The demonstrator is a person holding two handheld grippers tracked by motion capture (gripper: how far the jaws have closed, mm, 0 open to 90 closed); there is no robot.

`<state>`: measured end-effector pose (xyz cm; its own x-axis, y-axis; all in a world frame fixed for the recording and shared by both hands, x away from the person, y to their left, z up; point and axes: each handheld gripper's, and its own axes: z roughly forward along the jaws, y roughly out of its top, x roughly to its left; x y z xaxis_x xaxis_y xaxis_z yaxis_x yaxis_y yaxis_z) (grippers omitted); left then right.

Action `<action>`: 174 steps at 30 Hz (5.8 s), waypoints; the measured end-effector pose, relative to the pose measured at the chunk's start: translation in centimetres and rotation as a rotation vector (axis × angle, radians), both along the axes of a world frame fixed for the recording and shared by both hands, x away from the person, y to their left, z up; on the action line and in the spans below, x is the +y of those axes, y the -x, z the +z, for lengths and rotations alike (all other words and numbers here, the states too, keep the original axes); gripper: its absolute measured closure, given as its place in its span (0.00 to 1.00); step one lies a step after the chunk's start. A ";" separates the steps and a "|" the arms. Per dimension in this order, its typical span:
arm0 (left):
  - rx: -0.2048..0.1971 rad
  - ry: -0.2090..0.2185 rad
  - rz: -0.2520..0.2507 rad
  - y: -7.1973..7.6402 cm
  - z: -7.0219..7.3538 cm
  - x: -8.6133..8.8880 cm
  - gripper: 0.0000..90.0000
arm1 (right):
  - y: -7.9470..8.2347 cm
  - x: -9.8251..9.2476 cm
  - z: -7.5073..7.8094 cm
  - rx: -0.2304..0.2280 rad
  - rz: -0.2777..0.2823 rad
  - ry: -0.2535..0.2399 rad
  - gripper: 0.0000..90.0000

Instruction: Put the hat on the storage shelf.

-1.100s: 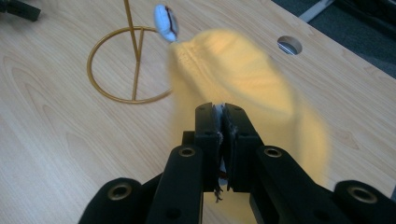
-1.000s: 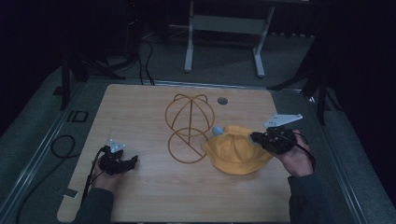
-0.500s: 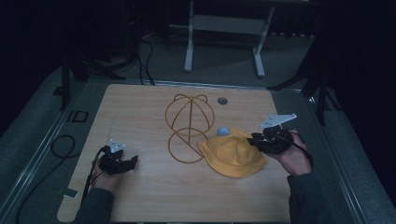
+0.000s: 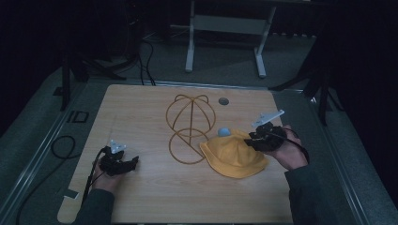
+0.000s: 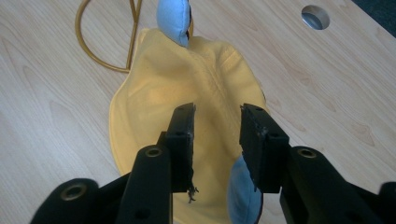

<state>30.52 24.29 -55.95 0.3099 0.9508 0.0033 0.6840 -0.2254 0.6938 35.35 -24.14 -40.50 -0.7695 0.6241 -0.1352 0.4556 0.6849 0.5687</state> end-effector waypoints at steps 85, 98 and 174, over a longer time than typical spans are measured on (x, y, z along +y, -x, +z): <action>0.001 0.000 -0.003 0.1 0.0 0.0 0.36 | -2.4 1.6 0.1 0.043 0.018 0.242 0.94; 0.001 0.001 -0.003 0.1 0.0 0.0 0.36 | -2.4 0.7 0.7 0.002 -0.043 0.157 0.94; 0.000 0.001 -0.002 0.1 0.0 0.0 0.36 | -1.7 -2.5 4.5 -0.163 -0.204 -0.111 0.94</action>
